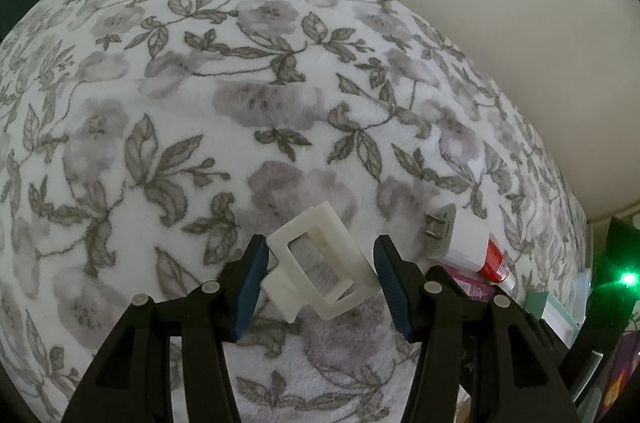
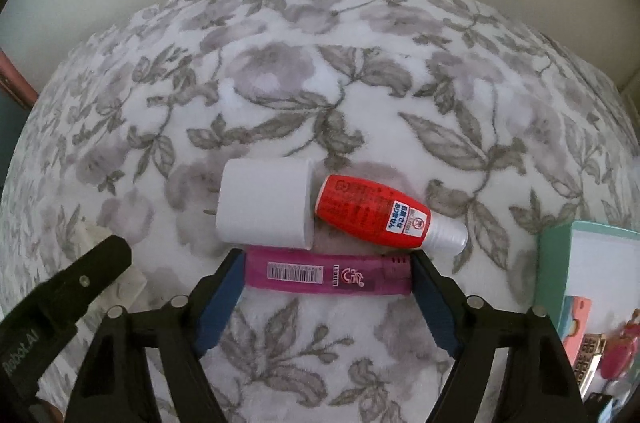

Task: Organize rigid objects
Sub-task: 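Grasp the pink lipstick tube with the right tool while the left tool holds the clip, then carry the clip with the left tool while the right tool carries the lipstick to the tray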

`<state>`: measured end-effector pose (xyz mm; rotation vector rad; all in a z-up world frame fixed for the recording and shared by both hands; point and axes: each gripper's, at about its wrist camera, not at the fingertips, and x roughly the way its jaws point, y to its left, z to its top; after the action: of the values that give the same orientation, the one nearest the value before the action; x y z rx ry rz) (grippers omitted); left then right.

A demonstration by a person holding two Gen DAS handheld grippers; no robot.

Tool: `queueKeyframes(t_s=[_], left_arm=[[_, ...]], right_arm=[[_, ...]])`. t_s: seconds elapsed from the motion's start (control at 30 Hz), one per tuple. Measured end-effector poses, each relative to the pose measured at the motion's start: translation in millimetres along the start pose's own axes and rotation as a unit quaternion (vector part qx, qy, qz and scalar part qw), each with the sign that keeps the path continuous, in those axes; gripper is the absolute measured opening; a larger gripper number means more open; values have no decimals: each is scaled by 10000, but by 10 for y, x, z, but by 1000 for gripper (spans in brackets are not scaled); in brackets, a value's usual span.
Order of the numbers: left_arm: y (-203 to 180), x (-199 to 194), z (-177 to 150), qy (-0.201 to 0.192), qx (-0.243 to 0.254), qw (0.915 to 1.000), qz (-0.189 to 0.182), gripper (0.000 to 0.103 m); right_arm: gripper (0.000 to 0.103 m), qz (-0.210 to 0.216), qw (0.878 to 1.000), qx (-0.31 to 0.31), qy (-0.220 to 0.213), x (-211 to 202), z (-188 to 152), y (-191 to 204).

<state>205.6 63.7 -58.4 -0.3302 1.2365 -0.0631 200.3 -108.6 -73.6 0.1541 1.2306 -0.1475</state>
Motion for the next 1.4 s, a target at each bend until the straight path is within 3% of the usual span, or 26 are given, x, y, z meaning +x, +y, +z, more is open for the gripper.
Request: queueKeyframes(t_s=[0.27, 0.63, 1.0, 1.4], left_arm=[[-77, -94, -13, -85, 91, 9999, -26, 56], [-392, -394, -76, -340, 455, 9983, -159, 56], [-827, -790, -228, -698, 907, 9932, -212, 56], [-1464, -945, -503, -685, 1604, 9837, -441, 56]], right_arm=[[83, 52, 9999, -23, -132, -144, -109, -111], [83, 174, 9985, 189, -475, -641, -301, -425], [83, 251, 9921, 881, -858, -1223, -594, -1112], [83, -32, 9850, 1341, -1086, -1554, -787, -1827]])
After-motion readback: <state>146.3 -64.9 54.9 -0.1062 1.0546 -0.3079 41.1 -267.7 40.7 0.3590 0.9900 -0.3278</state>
